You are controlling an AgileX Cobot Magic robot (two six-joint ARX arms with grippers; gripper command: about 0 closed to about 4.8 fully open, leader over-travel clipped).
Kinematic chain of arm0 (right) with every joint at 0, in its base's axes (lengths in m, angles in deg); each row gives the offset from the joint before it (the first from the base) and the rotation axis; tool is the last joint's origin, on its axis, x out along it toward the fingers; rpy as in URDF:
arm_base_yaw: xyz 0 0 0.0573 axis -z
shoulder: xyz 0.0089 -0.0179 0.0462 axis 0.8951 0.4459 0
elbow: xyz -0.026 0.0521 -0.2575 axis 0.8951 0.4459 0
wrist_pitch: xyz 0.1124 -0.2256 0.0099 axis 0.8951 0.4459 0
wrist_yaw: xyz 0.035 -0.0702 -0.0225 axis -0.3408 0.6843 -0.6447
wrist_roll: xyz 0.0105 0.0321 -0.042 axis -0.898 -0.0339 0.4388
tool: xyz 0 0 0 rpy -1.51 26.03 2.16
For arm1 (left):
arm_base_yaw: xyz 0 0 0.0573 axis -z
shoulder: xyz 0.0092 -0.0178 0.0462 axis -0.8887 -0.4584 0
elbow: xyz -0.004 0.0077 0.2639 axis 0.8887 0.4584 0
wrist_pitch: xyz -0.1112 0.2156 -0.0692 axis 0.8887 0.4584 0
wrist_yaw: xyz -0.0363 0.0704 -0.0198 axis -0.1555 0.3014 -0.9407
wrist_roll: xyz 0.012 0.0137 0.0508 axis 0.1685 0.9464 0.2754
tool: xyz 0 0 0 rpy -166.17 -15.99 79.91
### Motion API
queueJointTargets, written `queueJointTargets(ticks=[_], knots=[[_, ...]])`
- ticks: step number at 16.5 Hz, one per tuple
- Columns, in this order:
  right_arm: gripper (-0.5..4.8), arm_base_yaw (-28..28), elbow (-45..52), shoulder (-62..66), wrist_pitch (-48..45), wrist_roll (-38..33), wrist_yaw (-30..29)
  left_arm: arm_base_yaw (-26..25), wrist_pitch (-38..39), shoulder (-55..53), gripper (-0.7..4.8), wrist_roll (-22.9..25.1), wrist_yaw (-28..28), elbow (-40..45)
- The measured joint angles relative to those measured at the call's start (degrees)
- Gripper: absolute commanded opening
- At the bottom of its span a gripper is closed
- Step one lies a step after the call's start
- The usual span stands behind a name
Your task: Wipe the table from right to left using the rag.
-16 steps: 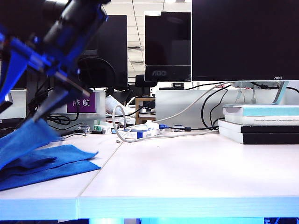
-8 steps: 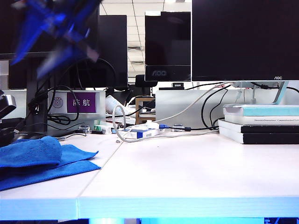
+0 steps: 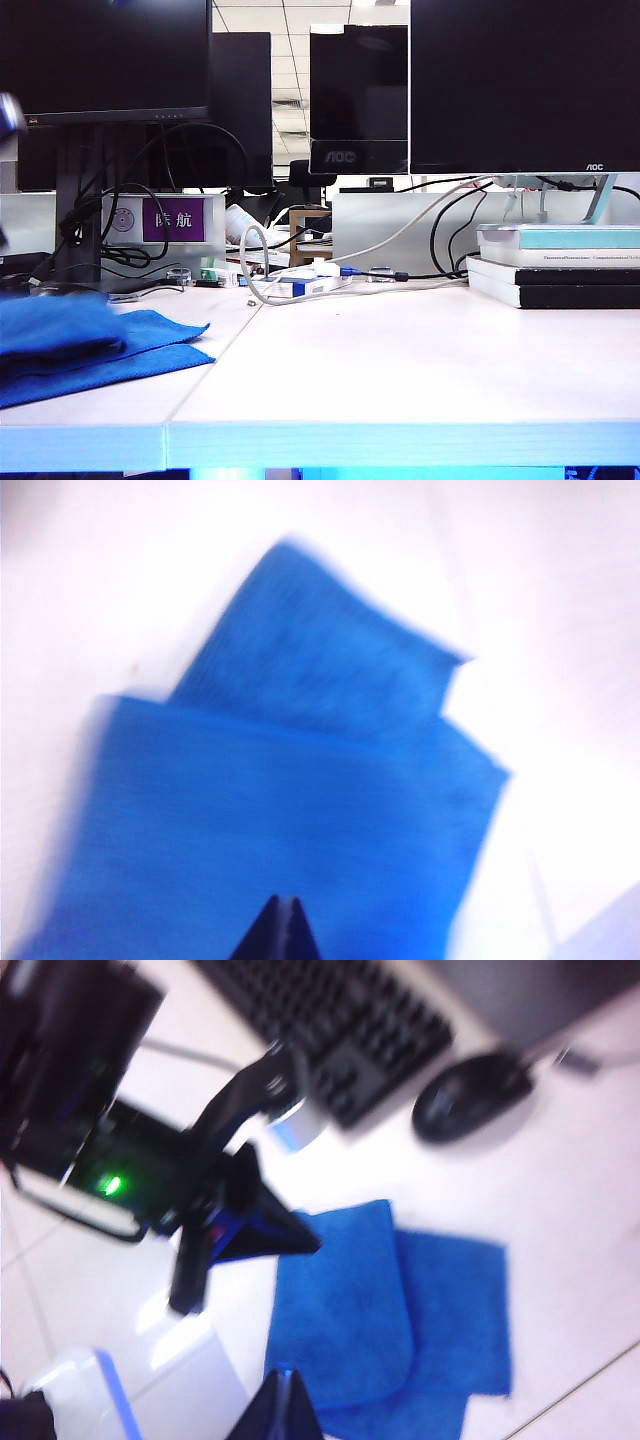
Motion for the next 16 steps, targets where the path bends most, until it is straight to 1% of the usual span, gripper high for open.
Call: queueJointTargets(ticks=[3,4,6,8,9,10,13,14,15,16], knots=[[-0.01,0.31,0.0,-3.17,-0.33,0.02,3.02,0.31,0.31,6.62,-0.05,-0.92,0.0,-0.02],[-0.01,0.39,0.0,-4.81,-0.37,0.63,4.24,0.39,0.24,10.75,-0.05,-1.2,0.02,0.0],[-0.01,0.42,0.0,-6.64,-0.35,1.51,4.48,0.42,-1.18,14.62,-0.05,-3.41,0.02,-0.04],[-0.01,0.39,0.0,-9.86,-0.33,1.95,5.4,0.39,-3.85,19.8,-0.05,-7.32,0.5,0.0],[-0.01,0.39,-0.02,-12.39,-0.35,2.34,5.81,0.42,-6.82,24.7,-0.05,-8.9,0.44,0.0],[-0.01,0.39,-0.02,-14.03,-0.35,2.8,6.8,0.44,-9.22,27.65,-0.05,-9.57,0.37,-0.04],[-0.01,0.39,-0.02,-19.08,0.11,5.01,12.74,0.39,-14.86,35.56,-0.05,-10.45,0.5,-0.09],[-0.01,0.39,-0.07,-21.7,1.07,6.05,14.93,0.42,-17.94,40.37,-0.05,-12.85,2.58,-0.5],[-0.01,0.39,-0.09,-23.45,1.95,6.43,16.41,0.39,-18.6,43.69,-0.05,-14.69,4.9,-0.5],[-0.01,0.39,-0.09,-24.46,2.64,6.71,17.68,0.39,-18.36,46.23,-0.05,-16.09,6.03,-0.48]])
